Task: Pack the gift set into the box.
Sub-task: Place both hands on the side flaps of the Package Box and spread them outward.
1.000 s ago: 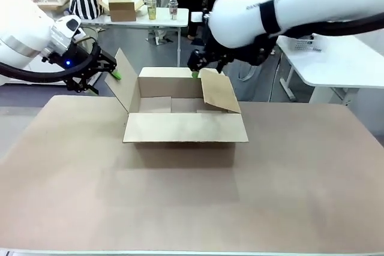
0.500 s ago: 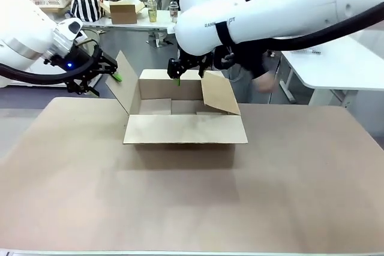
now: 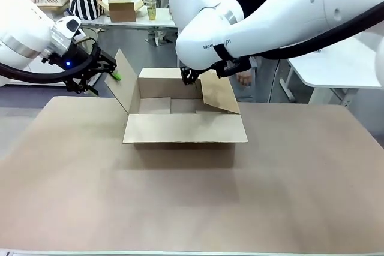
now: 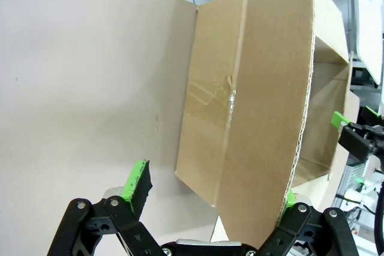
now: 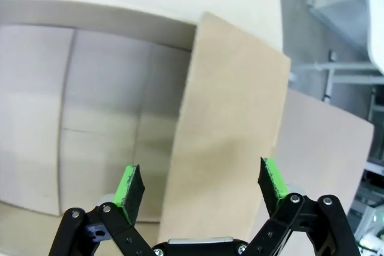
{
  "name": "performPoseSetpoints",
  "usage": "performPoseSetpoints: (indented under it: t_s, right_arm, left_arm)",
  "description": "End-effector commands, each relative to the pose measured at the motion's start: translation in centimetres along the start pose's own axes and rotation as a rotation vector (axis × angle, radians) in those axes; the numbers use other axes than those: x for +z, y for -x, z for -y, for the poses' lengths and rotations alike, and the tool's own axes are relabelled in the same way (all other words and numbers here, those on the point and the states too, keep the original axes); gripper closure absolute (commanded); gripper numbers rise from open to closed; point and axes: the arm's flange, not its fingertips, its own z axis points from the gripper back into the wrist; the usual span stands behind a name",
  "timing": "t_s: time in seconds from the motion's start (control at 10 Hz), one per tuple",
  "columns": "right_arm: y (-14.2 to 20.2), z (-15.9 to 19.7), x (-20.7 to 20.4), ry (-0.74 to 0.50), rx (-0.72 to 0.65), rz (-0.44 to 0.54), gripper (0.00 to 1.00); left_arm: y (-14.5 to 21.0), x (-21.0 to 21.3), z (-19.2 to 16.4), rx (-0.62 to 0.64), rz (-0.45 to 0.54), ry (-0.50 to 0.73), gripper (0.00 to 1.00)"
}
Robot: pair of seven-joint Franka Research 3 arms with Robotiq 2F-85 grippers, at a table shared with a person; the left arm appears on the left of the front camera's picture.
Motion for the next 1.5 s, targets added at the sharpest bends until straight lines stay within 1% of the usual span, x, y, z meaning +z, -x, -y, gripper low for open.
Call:
performPoseSetpoints:
  t_s: [0.0,0.1,0.3,0.8,1.0,1.2,1.4]
  right_arm:
    - [0.4,-0.1,-1.0,0.107,-0.054,-0.037,0.0]
    - [0.7,0.2,-1.6,0.142,-0.069,-0.052,0.0]
    - [1.4,1.1,-1.4,0.16,-0.089,-0.049,0.0]
    - [2.6,6.3,1.2,0.233,-0.257,-0.032,0.0]
    - [3.4,8.4,1.8,0.262,-0.319,-0.043,0.0]
    - [4.8,10.9,2.2,0.29,-0.387,-0.078,0.0]
    - [7.3,13.7,3.5,0.272,-0.494,-0.063,0.0]
  left_arm:
    - [0.1,0.4,0.2,0.007,0.003,-0.011,0.0]
    - [0.1,0.4,0.2,0.007,0.003,-0.011,0.0]
    - [0.1,0.4,0.2,0.007,0.003,-0.011,0.0]
    - [0.1,0.4,0.2,0.007,0.003,-0.011,0.0]
    - [0.1,0.4,0.2,0.007,0.003,-0.011,0.0]
    - [0.1,0.4,0.2,0.007,0.003,-0.011,0.0]
    - [0.1,0.4,0.2,0.007,0.003,-0.011,0.0]
